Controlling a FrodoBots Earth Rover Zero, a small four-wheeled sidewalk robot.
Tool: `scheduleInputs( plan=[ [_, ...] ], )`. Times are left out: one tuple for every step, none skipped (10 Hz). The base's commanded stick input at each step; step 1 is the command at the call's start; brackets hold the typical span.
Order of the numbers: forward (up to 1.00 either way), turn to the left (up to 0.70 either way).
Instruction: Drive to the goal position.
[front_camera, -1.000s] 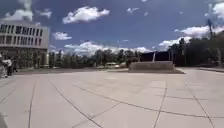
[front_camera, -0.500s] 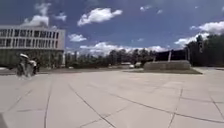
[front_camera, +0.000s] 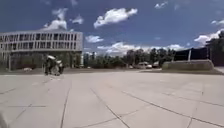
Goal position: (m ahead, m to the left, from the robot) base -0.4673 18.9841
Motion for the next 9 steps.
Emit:
scheduleInputs(
  plan=[
    [0.0, 0.7],
    [0.0, 0.7],
    [0.0, 0.7],
    [0.0, 0.7],
    [0.0, 0.7],
    [0.0, 0.7],
    [0.0, 0.7],
    [0.0, 0.7],
    [0.0, 0.7]
  ],
)
